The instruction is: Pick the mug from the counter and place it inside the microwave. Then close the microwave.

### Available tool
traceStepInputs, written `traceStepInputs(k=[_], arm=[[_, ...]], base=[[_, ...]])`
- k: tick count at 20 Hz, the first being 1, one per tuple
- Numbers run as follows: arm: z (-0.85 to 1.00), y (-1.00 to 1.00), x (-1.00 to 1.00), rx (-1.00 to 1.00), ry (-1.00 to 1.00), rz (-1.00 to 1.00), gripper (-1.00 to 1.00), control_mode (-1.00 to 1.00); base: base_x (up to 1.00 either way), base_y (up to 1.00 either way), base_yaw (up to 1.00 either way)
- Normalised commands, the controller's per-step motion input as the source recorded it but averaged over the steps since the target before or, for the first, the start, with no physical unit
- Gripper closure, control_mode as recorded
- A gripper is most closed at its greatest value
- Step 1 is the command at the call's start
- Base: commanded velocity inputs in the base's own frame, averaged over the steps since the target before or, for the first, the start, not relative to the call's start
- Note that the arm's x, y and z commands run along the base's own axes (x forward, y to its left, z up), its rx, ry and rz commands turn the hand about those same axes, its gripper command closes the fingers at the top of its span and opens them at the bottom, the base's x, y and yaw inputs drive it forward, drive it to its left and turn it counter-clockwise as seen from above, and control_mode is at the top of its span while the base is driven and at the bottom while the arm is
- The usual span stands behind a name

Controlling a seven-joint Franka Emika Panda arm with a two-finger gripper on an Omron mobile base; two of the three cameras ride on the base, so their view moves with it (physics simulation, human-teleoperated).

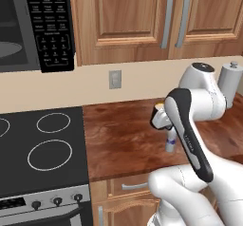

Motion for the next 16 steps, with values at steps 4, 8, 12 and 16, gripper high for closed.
traceStepInputs(k=[4, 8, 12, 16], arm=[[0.24, -0.06, -0.02, 0.00, -0.03, -0.02, 1.00, -1.00], [0.32, 0.00, -0.01, 0.00, -0.01, 0.00, 1.00, -1.00], [0.13, 0.00, 0.00, 0.00, 0.00, -0.01, 1.00, -1.00], [0.00, 0.00, 0.00, 0.00, 0.00, 0.00, 1.00, -1.00]], base=[[0.00, 0.00, 0.00], [0.00, 0.00, 0.00], [0.00, 0.00, 0.00], [0.00, 0.00, 0.00]])
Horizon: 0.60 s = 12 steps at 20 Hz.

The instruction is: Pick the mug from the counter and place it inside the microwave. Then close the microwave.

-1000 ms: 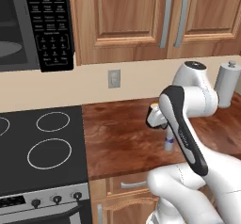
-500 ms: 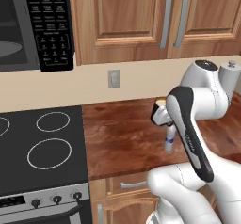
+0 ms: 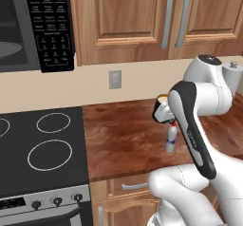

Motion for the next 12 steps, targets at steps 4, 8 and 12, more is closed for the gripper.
traceStepInputs(k=[4, 8, 12], arm=[[0.00, 0.00, 0.00, 0.00, 0.00, 0.00, 1.00, -1.00], [0.00, 0.00, 0.00, 0.00, 0.00, 0.00, 1.00, -1.00], [0.00, 0.00, 0.00, 0.00, 0.00, 0.00, 1.00, -1.00]], base=[[0.00, 0.00, 0.00], [0.00, 0.00, 0.00], [0.00, 0.00, 0.00]])
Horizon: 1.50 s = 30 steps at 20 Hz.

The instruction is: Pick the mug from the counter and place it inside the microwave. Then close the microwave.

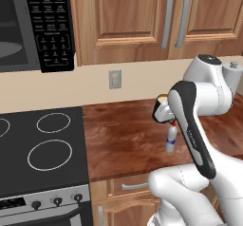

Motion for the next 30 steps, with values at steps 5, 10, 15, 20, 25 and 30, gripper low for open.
traceStepInputs(k=[5, 10, 15, 20, 25, 30], arm=[[0.00, 0.01, -0.32, 0.00, -0.05, 0.00, 1.00, -1.00], [0.00, 0.35, -0.71, 0.00, -0.09, 0.05, 1.00, -1.00], [0.09, 0.46, -0.26, -0.01, 0.00, 0.12, 1.00, -1.00], [0.01, 0.20, 0.36, -0.05, 0.00, 0.03, 1.00, -1.00], [-0.02, -0.04, 0.70, -0.06, 0.00, -0.19, 1.00, -1.00], [0.00, -0.23, 0.16, 0.01, 0.00, -0.41, 1.00, -1.00]], base=[[0.00, 0.00, 0.00], [0.00, 0.00, 0.00], [0.00, 0.00, 0.00], [0.00, 0.00, 0.00], [0.00, 0.00, 0.00], [0.00, 0.00, 0.00]])
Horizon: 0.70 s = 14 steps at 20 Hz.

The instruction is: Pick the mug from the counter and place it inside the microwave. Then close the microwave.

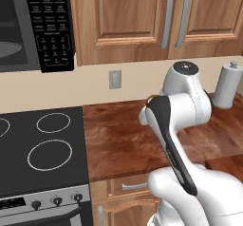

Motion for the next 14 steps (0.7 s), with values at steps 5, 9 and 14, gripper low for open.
traceStepInputs(k=[5, 9, 14], arm=[[0.00, 0.00, -0.02, 0.00, 0.00, -0.10, 1.00, -1.00], [0.00, 0.00, 0.00, 0.00, 0.00, 0.00, 1.00, -1.00], [0.00, 0.00, 0.00, 0.00, 0.00, 0.00, 1.00, -1.00]], base=[[0.00, 0.00, 0.00], [0.00, 0.00, 0.00], [0.00, 0.00, 0.00]])
